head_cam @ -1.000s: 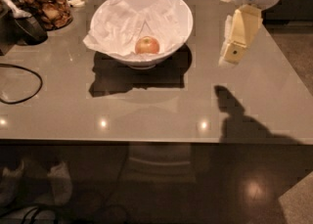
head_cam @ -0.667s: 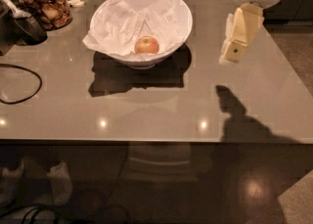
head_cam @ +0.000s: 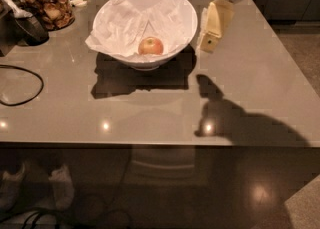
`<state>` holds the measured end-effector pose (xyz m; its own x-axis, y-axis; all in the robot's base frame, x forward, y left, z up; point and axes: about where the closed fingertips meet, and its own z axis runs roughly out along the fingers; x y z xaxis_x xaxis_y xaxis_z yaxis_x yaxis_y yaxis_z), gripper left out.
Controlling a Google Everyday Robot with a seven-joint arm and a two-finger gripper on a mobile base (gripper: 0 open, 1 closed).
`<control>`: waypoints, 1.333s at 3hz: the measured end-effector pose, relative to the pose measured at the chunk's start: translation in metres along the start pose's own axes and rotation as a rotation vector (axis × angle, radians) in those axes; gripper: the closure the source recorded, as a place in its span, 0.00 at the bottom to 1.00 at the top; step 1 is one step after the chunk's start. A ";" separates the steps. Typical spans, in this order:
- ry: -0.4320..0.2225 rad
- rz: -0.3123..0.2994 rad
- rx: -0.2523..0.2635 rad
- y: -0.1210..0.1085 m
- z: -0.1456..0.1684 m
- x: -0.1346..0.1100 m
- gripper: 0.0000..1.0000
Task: Pick apple from white bowl
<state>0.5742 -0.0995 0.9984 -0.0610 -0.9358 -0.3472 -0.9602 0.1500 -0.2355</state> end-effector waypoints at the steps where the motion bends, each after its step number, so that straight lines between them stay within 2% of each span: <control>1: -0.029 -0.051 -0.056 -0.016 0.021 -0.032 0.00; 3: -0.053 -0.037 -0.014 -0.025 0.022 -0.035 0.00; 4: -0.040 -0.032 -0.001 -0.043 0.030 -0.043 0.02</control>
Offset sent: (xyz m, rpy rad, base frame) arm 0.0165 0.0249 -0.0042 0.0095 0.0175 0.0508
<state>0.6267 -0.0561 0.9961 -0.0188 -0.9265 -0.3758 -0.9618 0.1195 -0.2463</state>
